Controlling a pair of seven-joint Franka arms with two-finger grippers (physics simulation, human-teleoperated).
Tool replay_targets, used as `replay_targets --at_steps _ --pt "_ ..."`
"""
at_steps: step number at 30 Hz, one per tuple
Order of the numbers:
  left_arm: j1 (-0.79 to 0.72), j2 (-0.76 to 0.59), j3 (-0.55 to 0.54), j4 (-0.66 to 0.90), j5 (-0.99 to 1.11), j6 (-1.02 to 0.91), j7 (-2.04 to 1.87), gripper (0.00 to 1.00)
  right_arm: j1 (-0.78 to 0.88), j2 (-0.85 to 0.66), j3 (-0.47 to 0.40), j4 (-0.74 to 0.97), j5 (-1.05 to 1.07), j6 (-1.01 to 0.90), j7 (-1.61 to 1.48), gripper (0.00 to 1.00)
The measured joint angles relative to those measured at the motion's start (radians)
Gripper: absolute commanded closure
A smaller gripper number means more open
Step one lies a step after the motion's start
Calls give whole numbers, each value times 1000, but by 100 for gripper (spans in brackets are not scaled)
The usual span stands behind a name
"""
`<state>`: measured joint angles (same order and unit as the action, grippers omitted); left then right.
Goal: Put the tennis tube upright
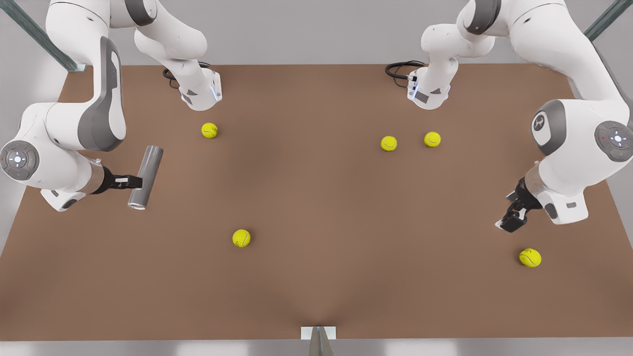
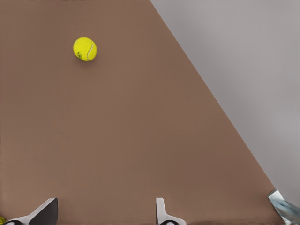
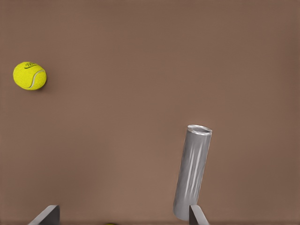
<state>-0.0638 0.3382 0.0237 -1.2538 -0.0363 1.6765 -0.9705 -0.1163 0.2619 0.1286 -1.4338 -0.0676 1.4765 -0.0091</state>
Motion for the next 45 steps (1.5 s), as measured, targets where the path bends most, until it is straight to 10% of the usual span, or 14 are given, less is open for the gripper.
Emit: replay_targets --at_steps 16,24,37,45 --pt "-49 -176 -101 2 -25 -279 452 0 -17 154 -2 90 -7 37 -23 0" --pt "-5 -261 -92 -36 -69 -610 570 0 -205 160 -2 -138 -18 142 -83 0" --pt "215 -276 -186 -41 -50 -587 690 0 -287 202 -3 -363 -80 520 -231 0" --pt "60 -282 -243 -47 -3 -582 727 0 -292 137 -1 -506 -83 666 -286 0"
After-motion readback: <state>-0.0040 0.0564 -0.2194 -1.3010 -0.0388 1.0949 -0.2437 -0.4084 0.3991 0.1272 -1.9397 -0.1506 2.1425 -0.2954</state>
